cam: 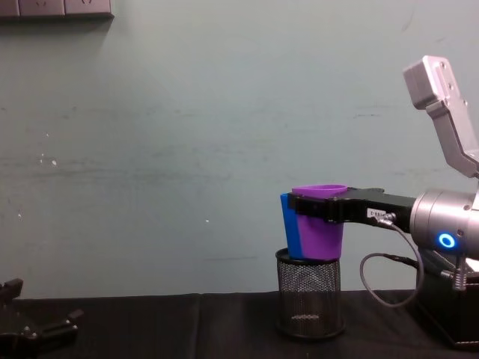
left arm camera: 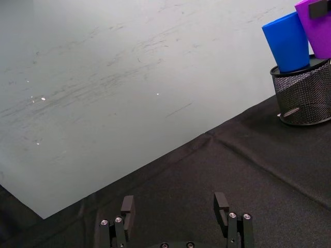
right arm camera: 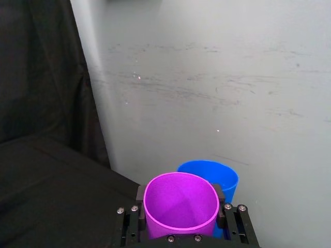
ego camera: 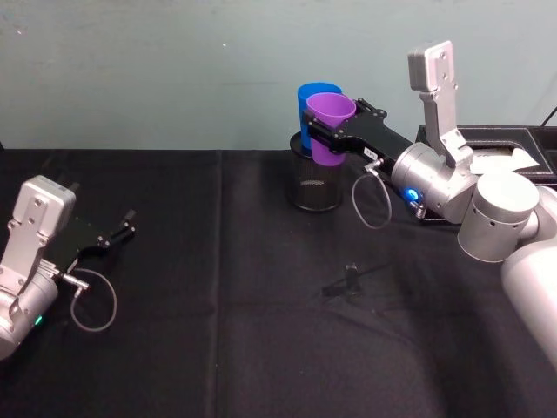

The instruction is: Pick up one cup with a gripper and tap it against the other cup.

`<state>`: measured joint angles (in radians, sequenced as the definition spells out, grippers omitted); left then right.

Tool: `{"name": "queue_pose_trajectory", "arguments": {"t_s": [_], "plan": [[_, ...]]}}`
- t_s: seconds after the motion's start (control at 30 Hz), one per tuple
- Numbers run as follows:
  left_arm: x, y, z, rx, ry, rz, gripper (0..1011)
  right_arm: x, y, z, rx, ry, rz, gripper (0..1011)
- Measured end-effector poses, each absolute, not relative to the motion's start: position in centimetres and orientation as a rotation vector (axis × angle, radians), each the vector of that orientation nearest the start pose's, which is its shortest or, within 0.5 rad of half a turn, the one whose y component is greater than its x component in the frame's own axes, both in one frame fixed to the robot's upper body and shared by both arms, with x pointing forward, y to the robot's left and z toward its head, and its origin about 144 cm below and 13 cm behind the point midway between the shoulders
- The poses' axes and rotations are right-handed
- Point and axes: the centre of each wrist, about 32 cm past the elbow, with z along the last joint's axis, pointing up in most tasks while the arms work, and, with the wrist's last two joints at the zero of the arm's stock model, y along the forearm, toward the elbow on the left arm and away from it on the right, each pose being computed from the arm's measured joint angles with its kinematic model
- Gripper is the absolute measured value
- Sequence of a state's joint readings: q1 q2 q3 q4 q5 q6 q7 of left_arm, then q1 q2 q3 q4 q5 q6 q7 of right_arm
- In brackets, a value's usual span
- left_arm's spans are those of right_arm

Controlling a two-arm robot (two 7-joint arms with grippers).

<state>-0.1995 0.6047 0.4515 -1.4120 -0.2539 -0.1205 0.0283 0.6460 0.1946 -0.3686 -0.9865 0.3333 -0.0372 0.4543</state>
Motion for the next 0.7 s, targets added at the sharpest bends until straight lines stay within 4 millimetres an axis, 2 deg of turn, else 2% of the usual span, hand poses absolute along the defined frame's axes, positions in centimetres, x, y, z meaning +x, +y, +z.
{"name": "queue_pose_trajectory", "arguments": {"t_s": [0.7], "plan": [[48.86,30.97,113.98,0.304,-0.285,1.248,1000,62.75,-22.08,121.22,-0.005,-0.052,-0.922,736]]}}
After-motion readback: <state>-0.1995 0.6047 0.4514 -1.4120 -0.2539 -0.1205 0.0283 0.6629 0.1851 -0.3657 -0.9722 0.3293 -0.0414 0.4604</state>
